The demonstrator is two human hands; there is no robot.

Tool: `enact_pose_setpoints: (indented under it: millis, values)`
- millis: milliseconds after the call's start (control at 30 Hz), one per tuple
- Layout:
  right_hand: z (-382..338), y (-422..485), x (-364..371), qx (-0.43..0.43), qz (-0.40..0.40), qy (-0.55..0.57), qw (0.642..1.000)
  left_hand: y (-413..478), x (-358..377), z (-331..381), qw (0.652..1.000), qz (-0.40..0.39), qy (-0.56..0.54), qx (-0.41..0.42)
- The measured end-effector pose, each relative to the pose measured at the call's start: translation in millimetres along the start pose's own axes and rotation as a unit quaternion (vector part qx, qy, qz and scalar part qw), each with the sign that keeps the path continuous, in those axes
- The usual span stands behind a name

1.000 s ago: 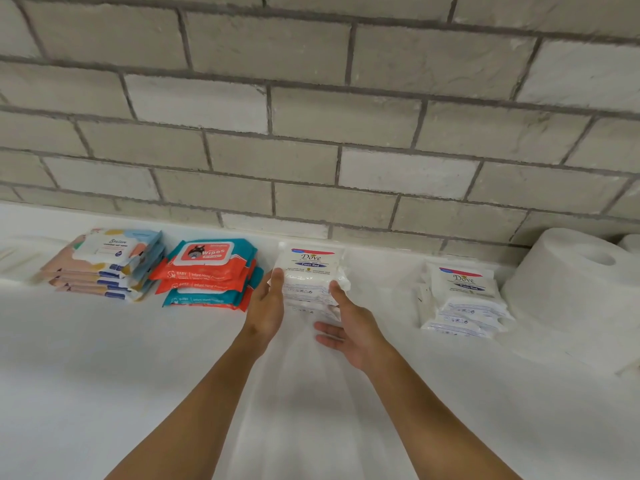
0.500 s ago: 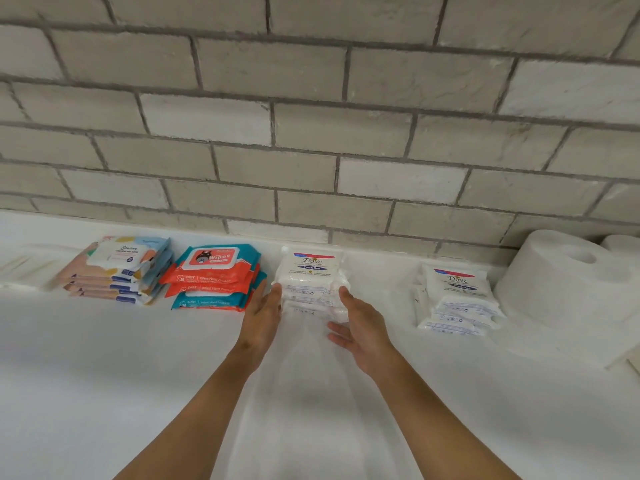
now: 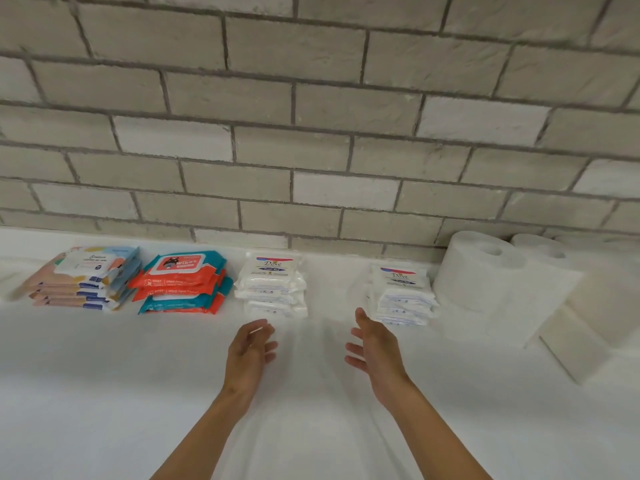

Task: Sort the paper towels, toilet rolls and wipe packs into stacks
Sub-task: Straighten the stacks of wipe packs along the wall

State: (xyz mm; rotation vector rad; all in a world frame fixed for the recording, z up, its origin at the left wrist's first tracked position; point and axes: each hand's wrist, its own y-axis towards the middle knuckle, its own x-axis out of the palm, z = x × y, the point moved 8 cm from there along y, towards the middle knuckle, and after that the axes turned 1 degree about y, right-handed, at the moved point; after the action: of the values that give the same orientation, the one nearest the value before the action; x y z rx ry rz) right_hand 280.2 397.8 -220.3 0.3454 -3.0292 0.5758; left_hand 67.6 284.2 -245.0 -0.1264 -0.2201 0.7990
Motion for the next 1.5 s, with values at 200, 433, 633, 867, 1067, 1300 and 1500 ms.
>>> enact_pose_setpoints:
  millis: [200, 433, 633, 867, 1067, 1300, 1500]
  values:
    - [-4.3, 3.7, -55.3, 0.013, 0.080, 0.026, 0.996, -18.2, 81.4, 14.8, 0.995, -0.094, 0.028, 0.005]
    - [-15.1, 15.6, -89.1, 0.021, 0.065, 0.087, 0.994, -20.6, 160.9, 15.2, 0.978, -0.174, 0.109, -0.033]
    - [-15.8, 39.6, -98.8, 0.032, 0.017, 0.137, 0.990, -19.1, 207.2, 18.4, 0.961, -0.217, 0.165, -0.034]
    - [-17.7, 55.8, -92.1, 0.050, -0.026, 0.142, 0.988, -16.4, 236.0, 30.2, 0.951, -0.236, 0.200, -0.004]
    - [-12.0, 67.4, -90.9, 0.048, -0.035, 0.176, 0.983, -6.7, 247.6, 28.5, 0.952, -0.227, 0.202, 0.025]
    - [-16.0, 80.5, -96.1, 0.052, -0.014, 0.182, 0.982, 8.7, 249.8, 22.0, 0.947, -0.219, 0.228, 0.051]
    - [-14.3, 86.9, -96.4, 0.055, -0.016, 0.175, 0.983, 11.9, 247.4, 21.2, 0.950, -0.212, 0.221, 0.057]
